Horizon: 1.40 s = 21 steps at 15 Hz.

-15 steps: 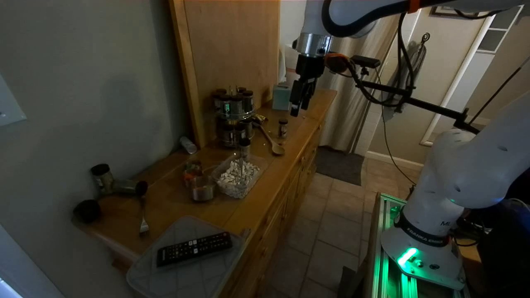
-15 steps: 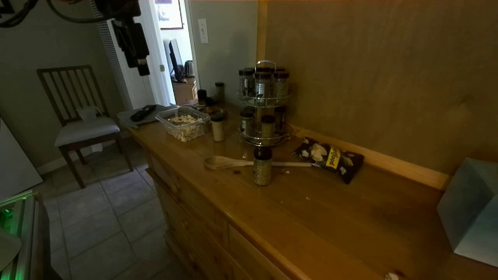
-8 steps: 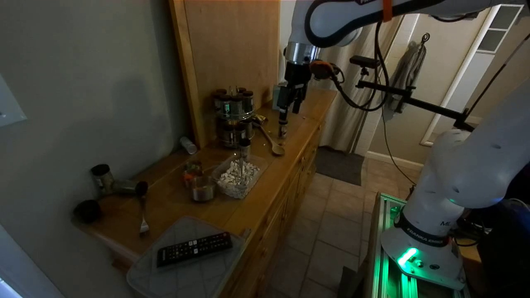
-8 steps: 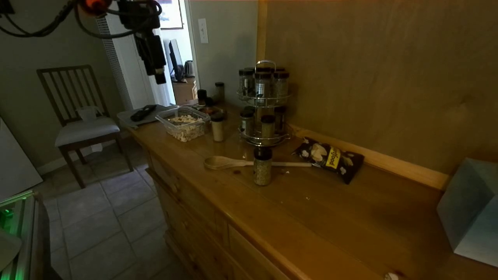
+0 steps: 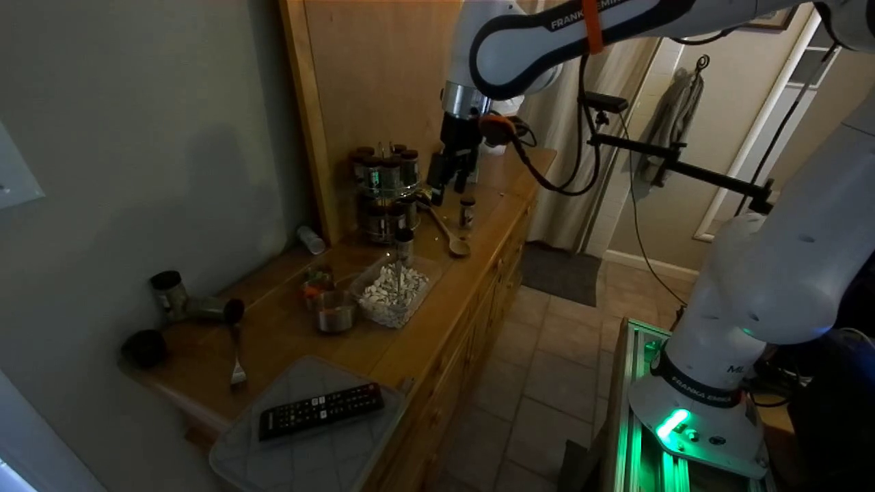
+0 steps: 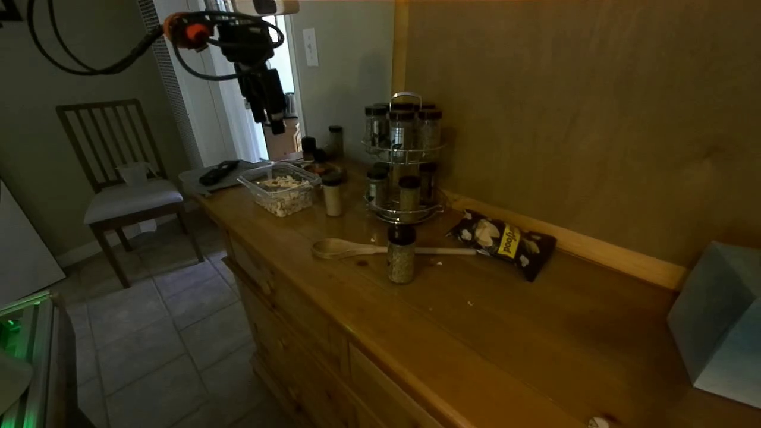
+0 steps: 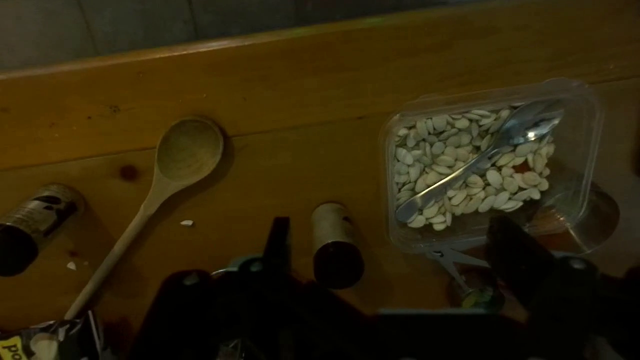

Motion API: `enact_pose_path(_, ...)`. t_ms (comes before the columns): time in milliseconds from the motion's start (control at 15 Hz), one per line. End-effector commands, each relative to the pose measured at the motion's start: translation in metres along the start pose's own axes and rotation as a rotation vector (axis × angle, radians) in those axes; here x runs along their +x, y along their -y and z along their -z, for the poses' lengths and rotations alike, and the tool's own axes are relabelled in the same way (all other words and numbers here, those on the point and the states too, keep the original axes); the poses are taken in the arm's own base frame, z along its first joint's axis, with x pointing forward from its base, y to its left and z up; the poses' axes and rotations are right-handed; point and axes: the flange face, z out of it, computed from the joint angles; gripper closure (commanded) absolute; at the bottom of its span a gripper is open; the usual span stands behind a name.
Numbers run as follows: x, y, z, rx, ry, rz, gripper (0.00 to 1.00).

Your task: Pick up the jar on the left and put it on the stand.

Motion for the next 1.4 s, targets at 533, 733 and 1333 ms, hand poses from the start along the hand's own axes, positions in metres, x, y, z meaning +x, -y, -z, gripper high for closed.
enact_pose_path(533, 0.020, 0.009, -0.019, -0.003, 0.003, 0.068, 0.00)
enact_pose_path(733, 0.022, 0.009, -0.018, -0.003, 0.000, 0.069, 0.00)
enact_pose_path(1333, 0.035, 0.015, -0.042, -0.059, 0.026, 0.050, 0.00)
